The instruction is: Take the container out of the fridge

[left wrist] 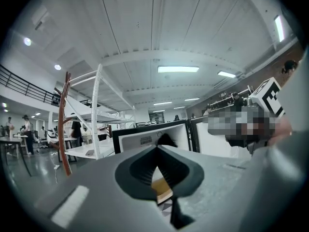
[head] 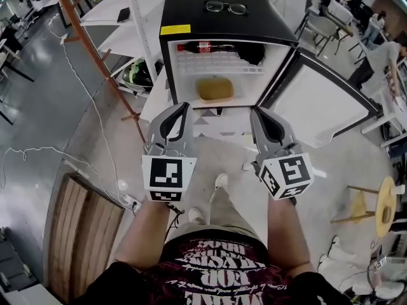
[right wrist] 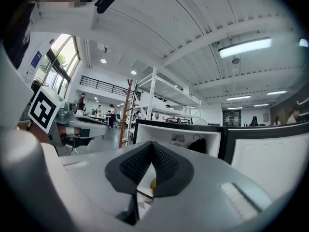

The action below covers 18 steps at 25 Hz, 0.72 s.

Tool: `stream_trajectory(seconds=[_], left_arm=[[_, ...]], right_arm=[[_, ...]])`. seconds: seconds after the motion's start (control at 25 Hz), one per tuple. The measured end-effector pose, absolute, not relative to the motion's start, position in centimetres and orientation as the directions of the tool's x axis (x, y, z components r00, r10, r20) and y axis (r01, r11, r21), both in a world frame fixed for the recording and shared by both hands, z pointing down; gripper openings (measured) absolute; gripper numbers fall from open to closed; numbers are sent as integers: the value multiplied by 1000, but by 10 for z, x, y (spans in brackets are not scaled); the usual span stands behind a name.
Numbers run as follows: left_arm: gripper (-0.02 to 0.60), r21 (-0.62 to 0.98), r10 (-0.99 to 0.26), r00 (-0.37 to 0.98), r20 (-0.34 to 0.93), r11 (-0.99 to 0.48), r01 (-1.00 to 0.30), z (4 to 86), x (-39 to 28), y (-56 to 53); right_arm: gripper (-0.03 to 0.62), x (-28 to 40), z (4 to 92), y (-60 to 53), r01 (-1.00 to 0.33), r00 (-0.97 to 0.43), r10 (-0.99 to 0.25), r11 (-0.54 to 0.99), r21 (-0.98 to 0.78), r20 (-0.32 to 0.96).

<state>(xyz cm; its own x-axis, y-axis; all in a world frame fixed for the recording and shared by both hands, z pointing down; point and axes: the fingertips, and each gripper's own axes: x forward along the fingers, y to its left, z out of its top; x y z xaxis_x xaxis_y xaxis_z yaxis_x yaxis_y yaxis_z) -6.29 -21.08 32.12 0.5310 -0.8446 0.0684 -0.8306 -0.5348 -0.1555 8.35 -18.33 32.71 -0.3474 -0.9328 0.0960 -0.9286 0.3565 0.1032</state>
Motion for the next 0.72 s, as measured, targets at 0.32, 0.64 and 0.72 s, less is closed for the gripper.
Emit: stream_trajectory(seconds=[0.32,0.64,0.72], left_arm=[[0,-158,-870,489,63,-492,-856,337,-56,-236],[0,-131,-871,484,86,-491,-861,354,-35,-274],[0,-129,-865,494,91,-502,-855,357,-29,-281]], right_arm=[[26,99,358,-226,-922,-374,-920,383,63,116],[28,116,396,-272,-914,-395,-902,404,22,176],[28,117,404,-283,-910,-403,-895,414,18,191]])
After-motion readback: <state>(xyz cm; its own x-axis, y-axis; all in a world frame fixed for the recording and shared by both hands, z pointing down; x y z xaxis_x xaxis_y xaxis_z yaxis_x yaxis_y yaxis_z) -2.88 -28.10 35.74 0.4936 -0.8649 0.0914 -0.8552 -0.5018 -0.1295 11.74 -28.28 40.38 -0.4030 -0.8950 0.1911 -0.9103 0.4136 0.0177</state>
